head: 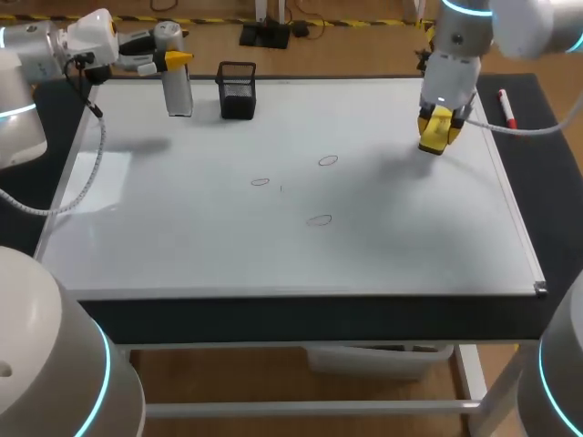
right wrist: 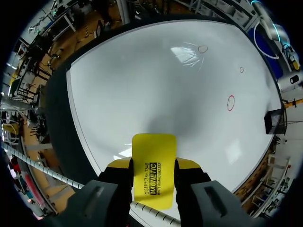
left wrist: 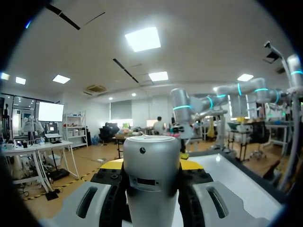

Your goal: Pick up the inspection probe, press it on each red-marked spot on the whiteboard one by one, put down the probe, pick up the eraser, and wipe off all the red marks.

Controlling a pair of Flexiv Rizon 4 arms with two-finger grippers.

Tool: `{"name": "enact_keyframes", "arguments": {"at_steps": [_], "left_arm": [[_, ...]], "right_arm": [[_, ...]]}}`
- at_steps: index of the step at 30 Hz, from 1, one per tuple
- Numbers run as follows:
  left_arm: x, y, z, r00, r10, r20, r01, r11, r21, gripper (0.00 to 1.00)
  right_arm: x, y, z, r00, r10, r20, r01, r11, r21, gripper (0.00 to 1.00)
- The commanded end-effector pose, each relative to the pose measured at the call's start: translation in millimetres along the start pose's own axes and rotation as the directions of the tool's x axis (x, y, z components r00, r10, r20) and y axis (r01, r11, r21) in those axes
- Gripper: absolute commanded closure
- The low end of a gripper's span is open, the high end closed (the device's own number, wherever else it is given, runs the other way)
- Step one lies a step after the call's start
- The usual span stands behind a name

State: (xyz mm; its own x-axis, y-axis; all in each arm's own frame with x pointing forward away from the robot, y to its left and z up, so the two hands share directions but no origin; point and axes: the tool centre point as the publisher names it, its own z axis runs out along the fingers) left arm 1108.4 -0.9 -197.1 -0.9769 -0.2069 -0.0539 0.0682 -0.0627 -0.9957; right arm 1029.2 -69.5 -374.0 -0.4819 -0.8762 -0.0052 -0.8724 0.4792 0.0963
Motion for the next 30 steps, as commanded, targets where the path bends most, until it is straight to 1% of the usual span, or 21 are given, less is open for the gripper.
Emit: {"name": "enact_keyframes", "arguments": {"at_steps": [1, 23, 26, 30], "left_arm": [[1.1, -1.1, 1, 1.0, 0.002, 0.004, -0.002, 1.0, -0.001, 1.0], [1.1, -1.1, 1, 1.0, 0.002, 0.004, -0.002, 1.0, -0.001, 1.0], [8.5, -4.0, 10, 0.999, 0.004, -0.036, -0.004, 1.0, -0.007, 1.0], [20.1, -3.7, 22, 0.997, -0.006, -0.08, 0.007, 1.0, 0.009, 1.0]], "right_arm": [[5, 5, -1, 1.0, -0.003, 0.01, 0.002, 0.989, 0.146, 1.0], [5, 5, -1, 1.0, -0.003, 0.01, 0.002, 0.989, 0.146, 1.0], [5, 5, -1, 1.0, -0.003, 0.01, 0.002, 0.989, 0.146, 1.0], [5, 5, -1, 1.0, -0.003, 0.01, 0.002, 0.989, 0.146, 1.0]]}}
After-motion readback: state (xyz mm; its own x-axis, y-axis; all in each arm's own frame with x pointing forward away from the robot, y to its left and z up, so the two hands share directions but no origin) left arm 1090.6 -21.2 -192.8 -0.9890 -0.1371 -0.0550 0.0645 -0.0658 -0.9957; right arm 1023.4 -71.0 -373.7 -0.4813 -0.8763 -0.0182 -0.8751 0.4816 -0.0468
